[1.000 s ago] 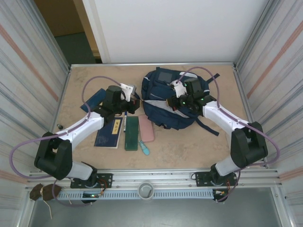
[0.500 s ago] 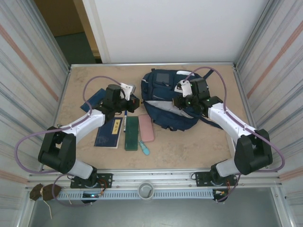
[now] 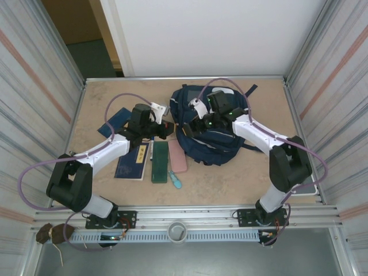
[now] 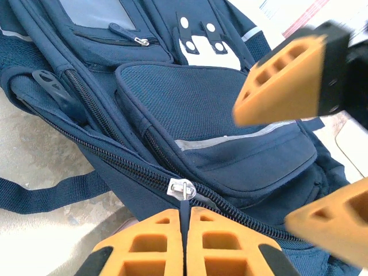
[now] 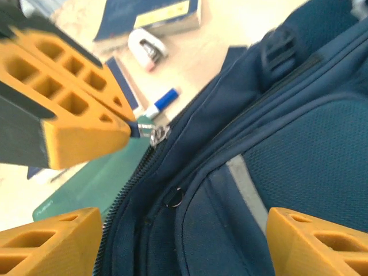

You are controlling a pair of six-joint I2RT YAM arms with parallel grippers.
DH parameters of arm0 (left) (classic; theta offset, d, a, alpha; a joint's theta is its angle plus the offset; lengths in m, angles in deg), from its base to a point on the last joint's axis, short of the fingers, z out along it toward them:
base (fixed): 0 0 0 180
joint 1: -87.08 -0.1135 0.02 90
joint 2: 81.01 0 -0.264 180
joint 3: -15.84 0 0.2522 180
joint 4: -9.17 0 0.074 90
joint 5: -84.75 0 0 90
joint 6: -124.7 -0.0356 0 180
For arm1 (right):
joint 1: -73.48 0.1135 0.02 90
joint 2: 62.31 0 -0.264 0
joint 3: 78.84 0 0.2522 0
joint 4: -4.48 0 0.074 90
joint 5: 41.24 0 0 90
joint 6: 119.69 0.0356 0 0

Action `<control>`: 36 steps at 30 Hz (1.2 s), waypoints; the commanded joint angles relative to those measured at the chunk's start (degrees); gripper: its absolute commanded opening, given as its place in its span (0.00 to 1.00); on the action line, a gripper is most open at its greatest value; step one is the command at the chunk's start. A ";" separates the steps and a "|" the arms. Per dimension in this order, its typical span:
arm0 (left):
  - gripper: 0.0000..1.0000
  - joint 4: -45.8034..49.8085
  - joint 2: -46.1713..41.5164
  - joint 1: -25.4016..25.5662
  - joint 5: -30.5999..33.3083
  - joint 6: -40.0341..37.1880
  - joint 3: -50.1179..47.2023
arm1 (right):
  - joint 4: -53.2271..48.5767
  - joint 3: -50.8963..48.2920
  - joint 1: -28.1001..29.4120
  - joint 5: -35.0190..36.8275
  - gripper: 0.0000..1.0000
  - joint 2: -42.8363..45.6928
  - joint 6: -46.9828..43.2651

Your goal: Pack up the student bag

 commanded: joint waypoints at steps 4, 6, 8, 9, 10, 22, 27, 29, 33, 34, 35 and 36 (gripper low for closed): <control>0.00 -2.54 -2.97 0.42 0.16 -0.92 1.16 | -1.30 -0.21 0.70 -5.29 0.54 -2.71 0.47; 0.00 -2.46 -2.88 0.42 0.67 -1.12 1.15 | -1.12 -0.68 0.65 -4.95 0.37 -2.87 1.20; 0.00 -2.30 -2.96 0.42 1.42 -1.28 1.15 | -1.44 -1.33 0.49 -3.45 0.19 -2.59 1.56; 0.00 -2.20 -3.05 0.42 1.78 -1.36 1.06 | -1.53 -1.72 0.32 -2.53 0.12 -2.27 1.80; 0.00 -2.10 -3.20 0.42 2.49 -1.51 0.93 | -1.55 -2.28 -0.07 -1.40 0.04 -1.82 2.28; 0.00 -0.29 -2.38 -4.11 6.08 -3.21 0.08 | -0.28 -10.23 -5.72 16.66 0.00 8.33 6.78; 0.00 0.59 -0.95 -5.13 4.64 -3.50 0.88 | -2.84 -10.38 -5.70 14.82 0.00 10.40 4.48; 0.00 -0.36 -1.10 -4.89 3.34 -2.65 0.52 | -2.34 -11.41 -4.50 11.43 0.15 11.84 3.12; 0.00 -0.54 -1.47 -3.91 3.26 -2.58 0.54 | -1.68 -12.24 -0.24 6.97 0.59 12.81 -0.42; 0.00 -0.52 -1.56 -3.73 3.27 -2.60 0.62 | -1.90 -11.78 0.78 6.65 0.64 12.20 -1.15; 0.00 -0.45 -1.64 -3.63 3.33 -2.62 0.70 | -2.07 -11.49 1.56 6.24 0.70 11.27 -1.61; 0.00 -0.43 -1.73 -3.47 3.37 -2.57 0.80 | -2.25 -11.02 2.35 6.16 0.73 10.22 -2.14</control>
